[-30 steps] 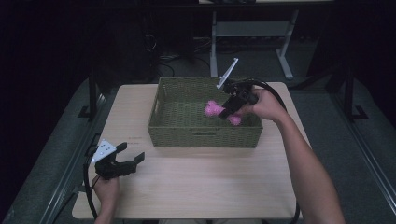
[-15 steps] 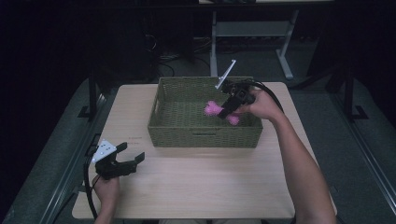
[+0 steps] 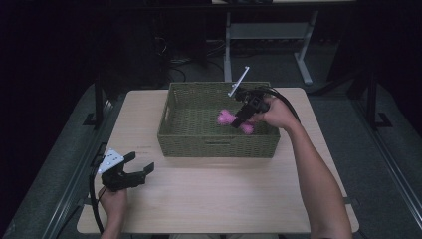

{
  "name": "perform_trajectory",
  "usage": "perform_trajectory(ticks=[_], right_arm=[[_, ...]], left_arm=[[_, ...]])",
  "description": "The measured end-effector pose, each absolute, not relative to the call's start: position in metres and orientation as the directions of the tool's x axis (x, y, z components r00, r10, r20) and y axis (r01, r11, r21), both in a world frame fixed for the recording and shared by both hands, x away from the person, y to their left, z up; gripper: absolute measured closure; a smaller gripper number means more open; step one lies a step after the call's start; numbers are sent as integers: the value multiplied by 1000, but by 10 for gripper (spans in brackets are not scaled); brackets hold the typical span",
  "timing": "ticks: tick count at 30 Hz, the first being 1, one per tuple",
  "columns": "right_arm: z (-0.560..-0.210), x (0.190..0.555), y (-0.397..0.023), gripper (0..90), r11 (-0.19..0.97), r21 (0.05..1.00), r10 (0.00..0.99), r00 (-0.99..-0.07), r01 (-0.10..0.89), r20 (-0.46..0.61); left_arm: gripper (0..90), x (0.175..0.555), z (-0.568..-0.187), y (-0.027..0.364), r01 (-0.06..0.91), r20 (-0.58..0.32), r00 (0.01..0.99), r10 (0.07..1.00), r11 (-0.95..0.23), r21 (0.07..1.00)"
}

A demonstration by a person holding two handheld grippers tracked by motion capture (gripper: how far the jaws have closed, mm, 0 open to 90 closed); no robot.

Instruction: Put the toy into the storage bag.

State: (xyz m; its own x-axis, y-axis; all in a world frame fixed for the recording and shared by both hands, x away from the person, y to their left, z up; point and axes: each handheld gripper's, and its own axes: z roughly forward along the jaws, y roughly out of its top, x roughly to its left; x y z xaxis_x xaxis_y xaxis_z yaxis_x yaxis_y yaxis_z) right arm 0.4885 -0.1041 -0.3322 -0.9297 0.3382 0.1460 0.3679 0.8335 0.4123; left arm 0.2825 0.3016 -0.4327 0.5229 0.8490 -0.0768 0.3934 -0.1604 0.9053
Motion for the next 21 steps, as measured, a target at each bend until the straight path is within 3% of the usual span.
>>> perform_trajectory(ticks=[21], right_arm=[[-356, 492, -102, 580, 833, 397, 342, -922, 386, 180]], left_arm=[[136, 283, -433, 303, 396, -76, 518, 852, -161, 904]])
